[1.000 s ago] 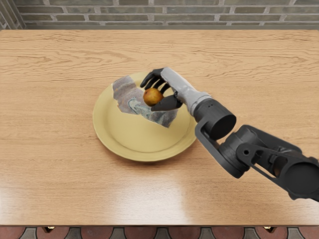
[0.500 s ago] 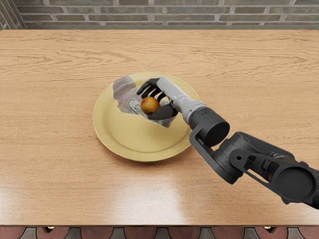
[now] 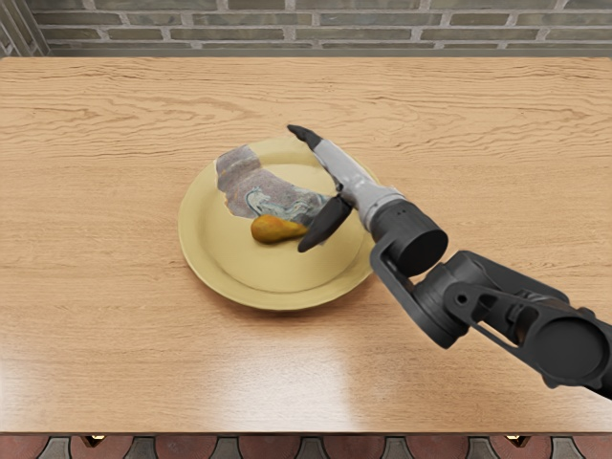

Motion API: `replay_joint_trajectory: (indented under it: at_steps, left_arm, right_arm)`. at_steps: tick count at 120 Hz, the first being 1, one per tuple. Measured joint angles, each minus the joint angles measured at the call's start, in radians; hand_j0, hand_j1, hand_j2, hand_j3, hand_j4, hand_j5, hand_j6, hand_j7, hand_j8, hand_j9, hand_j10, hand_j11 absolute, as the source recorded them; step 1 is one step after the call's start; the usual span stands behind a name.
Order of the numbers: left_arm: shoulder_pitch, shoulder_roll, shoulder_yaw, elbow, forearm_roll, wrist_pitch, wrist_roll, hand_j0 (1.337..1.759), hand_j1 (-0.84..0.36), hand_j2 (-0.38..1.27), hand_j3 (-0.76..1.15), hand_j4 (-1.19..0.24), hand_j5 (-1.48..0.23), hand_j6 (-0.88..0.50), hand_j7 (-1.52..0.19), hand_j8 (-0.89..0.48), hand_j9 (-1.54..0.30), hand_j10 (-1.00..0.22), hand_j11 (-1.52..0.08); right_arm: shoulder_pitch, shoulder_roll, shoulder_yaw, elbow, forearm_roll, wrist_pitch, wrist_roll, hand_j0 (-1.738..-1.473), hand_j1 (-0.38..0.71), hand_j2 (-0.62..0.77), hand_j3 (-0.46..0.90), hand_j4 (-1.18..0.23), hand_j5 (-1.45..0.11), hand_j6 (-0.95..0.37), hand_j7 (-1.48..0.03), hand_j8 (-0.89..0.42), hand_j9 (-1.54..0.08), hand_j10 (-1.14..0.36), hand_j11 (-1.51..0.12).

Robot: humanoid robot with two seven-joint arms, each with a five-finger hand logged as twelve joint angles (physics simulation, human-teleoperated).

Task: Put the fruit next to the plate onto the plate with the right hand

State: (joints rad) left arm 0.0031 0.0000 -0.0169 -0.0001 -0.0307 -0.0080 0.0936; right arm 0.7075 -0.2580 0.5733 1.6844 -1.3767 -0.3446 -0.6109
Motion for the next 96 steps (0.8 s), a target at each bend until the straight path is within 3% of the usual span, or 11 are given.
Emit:
replay_joint_trajectory:
  at_steps: [19, 37, 58, 79, 96]
  left_arm:
    - [0.0, 0.0, 0.0, 0.0, 0.0, 0.0, 0.0, 1.658, 0.35, 0.0, 0.0, 0.0, 0.0, 0.0, 0.0, 0.0, 0.0, 0.0, 0.0]
    - [0.001, 0.0, 0.001, 0.0, 0.0, 0.0, 0.0, 1.658, 0.35, 0.0, 0.0, 0.0, 0.0, 0.0, 0.0, 0.0, 0.0, 0.0, 0.0]
    - [0.006, 0.0, 0.001, 0.0, 0.0, 0.0, 0.0, 1.658, 0.35, 0.0, 0.0, 0.0, 0.0, 0.0, 0.0, 0.0, 0.0, 0.0, 0.0]
    - [0.006, 0.0, 0.001, 0.0, 0.0, 0.0, 0.002, 1.658, 0.35, 0.0, 0.0, 0.0, 0.0, 0.0, 0.0, 0.0, 0.0, 0.0, 0.0]
    - [0.006, 0.0, 0.001, 0.0, 0.0, 0.0, 0.004, 1.658, 0.35, 0.0, 0.0, 0.0, 0.0, 0.0, 0.0, 0.0, 0.0, 0.0, 0.0]
  right_arm:
    - [0.026, -0.065, 0.035, 0.0, 0.191, 0.09, 0.0, -1.658, -0.33, 0.0, 0.0, -0.02, -0.03, -0.02, -0.03, -0.02, -0.03, -0.02, -0.03]
    - [0.032, -0.136, 0.167, 0.001, 0.434, 0.326, 0.0, -1.658, -0.34, 0.0, 0.0, -0.01, -0.01, -0.01, -0.01, -0.01, -0.01, -0.01, -0.01]
    - [0.025, -0.281, 0.291, 0.0, 0.677, 0.583, 0.0, -1.658, -0.34, 0.0, 0.0, 0.0, -0.01, -0.01, -0.01, 0.0, -0.01, 0.0, -0.01]
    - [0.012, -0.48, 0.33, -0.03, 0.882, 0.797, 0.001, -1.658, -0.35, 0.0, 0.0, 0.0, 0.0, 0.0, 0.0, 0.0, 0.0, 0.0, 0.0]
    - [0.002, -0.586, 0.337, -0.077, 0.978, 0.911, 0.045, -1.658, -0.35, 0.0, 0.0, 0.0, 0.0, 0.0, 0.0, 0.0, 0.0, 0.0, 0.0]
